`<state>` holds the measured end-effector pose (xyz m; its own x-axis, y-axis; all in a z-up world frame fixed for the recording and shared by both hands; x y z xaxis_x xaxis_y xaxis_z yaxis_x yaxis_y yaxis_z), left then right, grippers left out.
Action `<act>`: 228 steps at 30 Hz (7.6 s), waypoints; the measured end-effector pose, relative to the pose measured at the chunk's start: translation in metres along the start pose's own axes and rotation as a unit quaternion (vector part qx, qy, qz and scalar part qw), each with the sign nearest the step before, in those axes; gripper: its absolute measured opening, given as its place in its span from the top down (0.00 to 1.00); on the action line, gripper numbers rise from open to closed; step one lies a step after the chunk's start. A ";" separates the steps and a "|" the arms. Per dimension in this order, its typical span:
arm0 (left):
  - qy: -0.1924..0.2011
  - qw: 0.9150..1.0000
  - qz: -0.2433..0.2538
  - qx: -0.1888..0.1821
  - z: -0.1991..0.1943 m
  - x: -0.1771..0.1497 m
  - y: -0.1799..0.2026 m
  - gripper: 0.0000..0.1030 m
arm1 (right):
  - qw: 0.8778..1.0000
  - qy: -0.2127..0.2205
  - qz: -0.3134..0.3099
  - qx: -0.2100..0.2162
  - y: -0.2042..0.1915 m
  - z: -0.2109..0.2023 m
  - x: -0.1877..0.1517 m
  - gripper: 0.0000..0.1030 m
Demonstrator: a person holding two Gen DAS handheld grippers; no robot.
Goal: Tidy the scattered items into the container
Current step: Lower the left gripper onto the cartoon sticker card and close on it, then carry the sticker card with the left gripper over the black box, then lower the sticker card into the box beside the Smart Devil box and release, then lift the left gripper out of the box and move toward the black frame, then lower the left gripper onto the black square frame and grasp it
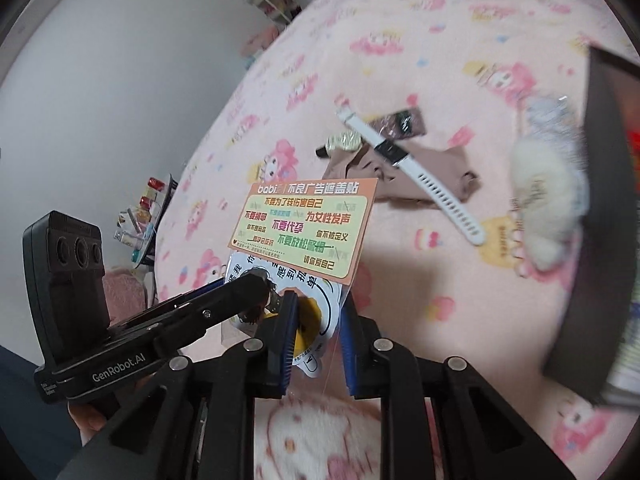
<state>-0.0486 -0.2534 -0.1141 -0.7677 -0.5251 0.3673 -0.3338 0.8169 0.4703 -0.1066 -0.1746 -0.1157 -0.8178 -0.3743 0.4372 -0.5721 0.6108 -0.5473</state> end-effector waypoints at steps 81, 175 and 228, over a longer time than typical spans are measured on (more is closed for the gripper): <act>-0.123 0.976 0.141 0.112 0.210 -0.078 0.270 0.67 | 0.938 0.079 0.110 -0.319 0.288 -0.231 -0.059 0.82; -0.203 0.967 0.148 -0.036 0.215 -0.113 0.318 0.57 | 0.930 0.133 0.220 -0.264 0.329 -0.280 -0.070 0.81; 0.002 0.985 0.173 0.018 -0.016 -0.100 0.129 0.48 | 0.948 0.107 -0.024 -0.298 0.046 -0.171 -0.080 0.69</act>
<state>-0.0058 -0.0995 -0.0772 -0.8364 -0.2158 0.5039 -0.0725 0.9547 0.2885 -0.0568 0.0030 -0.0542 -0.7241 -0.3008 0.6206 -0.4194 0.9064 -0.0500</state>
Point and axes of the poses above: each gripper's, at about its wrist camera, not at the fingertips, and z roughly the way its jaws point, y to its right, x to its top, the point moved 9 cm from there along z, roughly the way its jaws point, and after that the axes turned 8 degrees about -z, right-handed, at the moved point
